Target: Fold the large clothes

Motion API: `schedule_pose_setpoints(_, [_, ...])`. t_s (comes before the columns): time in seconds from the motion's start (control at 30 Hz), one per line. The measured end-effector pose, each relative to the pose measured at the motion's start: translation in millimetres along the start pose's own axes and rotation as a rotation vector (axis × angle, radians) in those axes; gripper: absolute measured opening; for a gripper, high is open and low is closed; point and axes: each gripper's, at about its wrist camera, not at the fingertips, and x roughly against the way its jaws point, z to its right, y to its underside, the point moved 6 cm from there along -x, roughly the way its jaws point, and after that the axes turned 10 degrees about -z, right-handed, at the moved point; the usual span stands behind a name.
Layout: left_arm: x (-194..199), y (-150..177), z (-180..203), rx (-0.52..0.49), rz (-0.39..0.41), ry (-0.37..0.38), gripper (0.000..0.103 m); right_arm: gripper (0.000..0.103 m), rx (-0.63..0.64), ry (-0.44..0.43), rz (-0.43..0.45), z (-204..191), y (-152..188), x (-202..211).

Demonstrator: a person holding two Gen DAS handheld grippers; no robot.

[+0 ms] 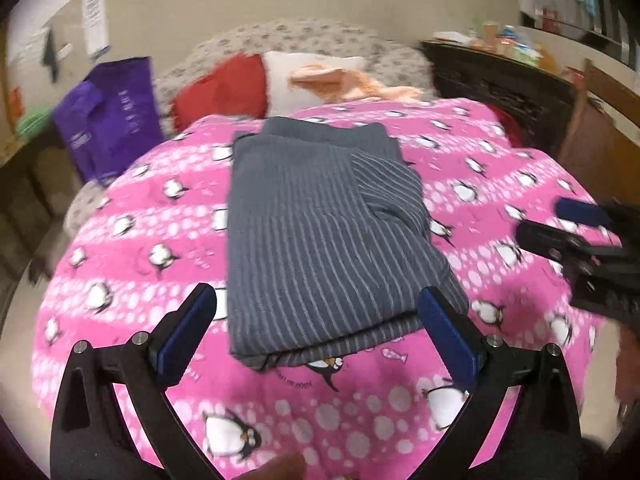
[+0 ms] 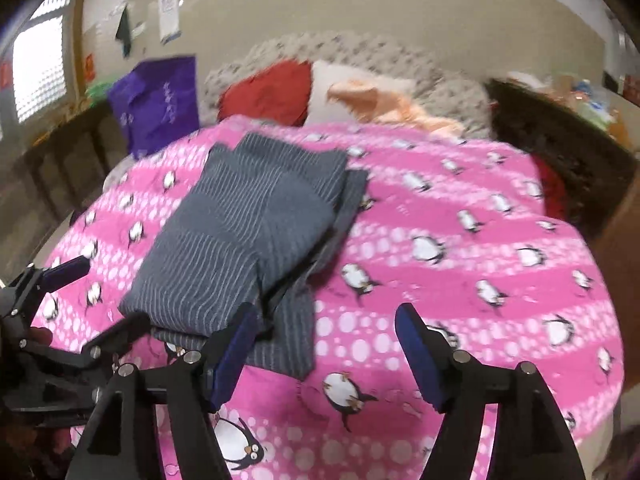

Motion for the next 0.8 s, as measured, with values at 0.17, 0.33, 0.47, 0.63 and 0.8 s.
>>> schedule_pose_setpoints(0.17, [11.4, -1.3, -6.3, 0.128, -0.104, -0.029, 0.101, 0.070, -0.021, 0.010, 0.048, 4.2, 3.4, 27.8])
schedule_pose_setpoints(0.33, [35.8, 0.9, 3.2, 0.112, -0.065, -0.049, 0.101, 0.070, -0.038, 0.012, 0.058, 8.3, 13.1, 39.4])
schedule_pose_setpoints(0.47, [45.5, 1.1, 3.9, 0.117, -0.052, -0.035, 0.101, 0.070, -0.042, 0.012, 0.067, 6.9, 17.0, 47.7])
schedule_pose_setpoints(0.63, [58.4, -0.4, 7.1, 0.112, -0.037, -0.032, 0.101, 0.070, -0.028, 0.011, 0.091, 0.9, 18.2, 61.3])
schedule_pose_setpoints(0.8, [66.0, -1.4, 7.9, 0.109, -0.031, -0.043, 0.101, 0.070, -0.025, 0.004, 0.101, -3.1, 21.5, 70.3])
